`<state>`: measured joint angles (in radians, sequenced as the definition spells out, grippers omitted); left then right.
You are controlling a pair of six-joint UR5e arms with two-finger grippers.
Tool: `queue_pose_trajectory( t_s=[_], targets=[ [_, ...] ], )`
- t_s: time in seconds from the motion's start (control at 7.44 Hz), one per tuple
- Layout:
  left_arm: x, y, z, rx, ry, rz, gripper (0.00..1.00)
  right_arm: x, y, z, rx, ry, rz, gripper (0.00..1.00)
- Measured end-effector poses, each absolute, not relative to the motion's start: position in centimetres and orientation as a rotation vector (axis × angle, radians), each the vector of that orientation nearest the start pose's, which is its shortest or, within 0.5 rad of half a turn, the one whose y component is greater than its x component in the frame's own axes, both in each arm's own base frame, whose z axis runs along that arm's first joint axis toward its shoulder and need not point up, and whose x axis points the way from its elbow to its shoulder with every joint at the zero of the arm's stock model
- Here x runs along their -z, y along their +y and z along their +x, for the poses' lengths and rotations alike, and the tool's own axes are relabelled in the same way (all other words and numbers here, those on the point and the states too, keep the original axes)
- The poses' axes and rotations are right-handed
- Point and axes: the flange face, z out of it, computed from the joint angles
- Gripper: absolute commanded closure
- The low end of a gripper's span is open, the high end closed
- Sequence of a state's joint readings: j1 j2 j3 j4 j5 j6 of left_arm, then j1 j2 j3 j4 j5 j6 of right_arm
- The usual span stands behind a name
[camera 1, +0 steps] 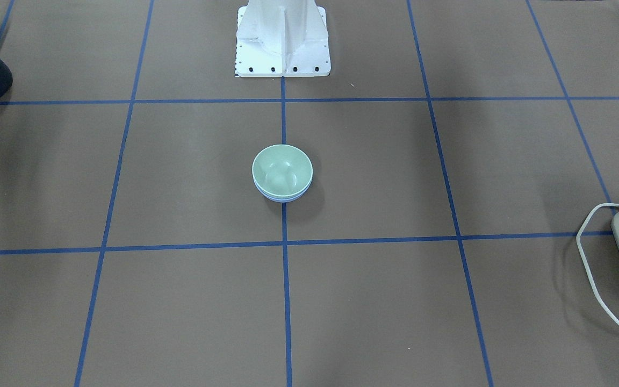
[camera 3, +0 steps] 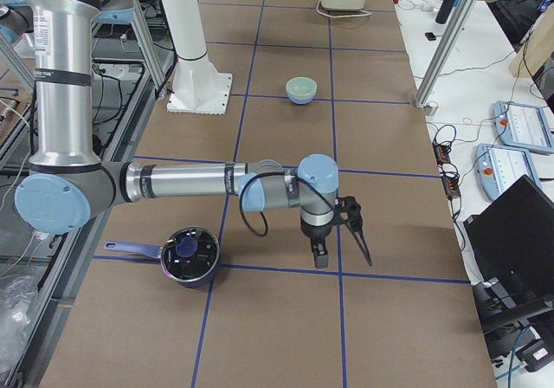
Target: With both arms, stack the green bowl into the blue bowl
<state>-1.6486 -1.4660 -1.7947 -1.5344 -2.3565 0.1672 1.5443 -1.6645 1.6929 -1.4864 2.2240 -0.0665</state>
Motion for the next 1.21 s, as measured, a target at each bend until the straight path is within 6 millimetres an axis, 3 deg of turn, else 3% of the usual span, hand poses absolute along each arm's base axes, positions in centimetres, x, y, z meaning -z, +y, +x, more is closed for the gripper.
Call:
queue_pose_trajectory(
  t_s=[0.13, 0.4, 0.81, 1.21],
  targets=[
    [-60.7, -44.3, -9.7, -0.117, 0.772, 0.167, 0.00, -66.6, -43.3, 8.0, 0.089, -0.648, 0.093, 0.00],
    [-62.1, -43.8, -9.6, -0.110, 0.775, 0.144, 0.00, -69.0, -40.0, 10.1, 0.030, -0.645, 0.059, 0.00],
    [-63.1, -42.9, -9.6, -0.102, 0.777, 0.124, 0.00, -70.0, -38.4, 10.8, -0.001, -0.641, 0.039, 0.00],
    [-63.5, -42.3, -9.5, -0.099, 0.779, 0.116, 0.00, -70.2, -37.9, 10.9, -0.008, -0.643, 0.036, 0.00]
  ],
)
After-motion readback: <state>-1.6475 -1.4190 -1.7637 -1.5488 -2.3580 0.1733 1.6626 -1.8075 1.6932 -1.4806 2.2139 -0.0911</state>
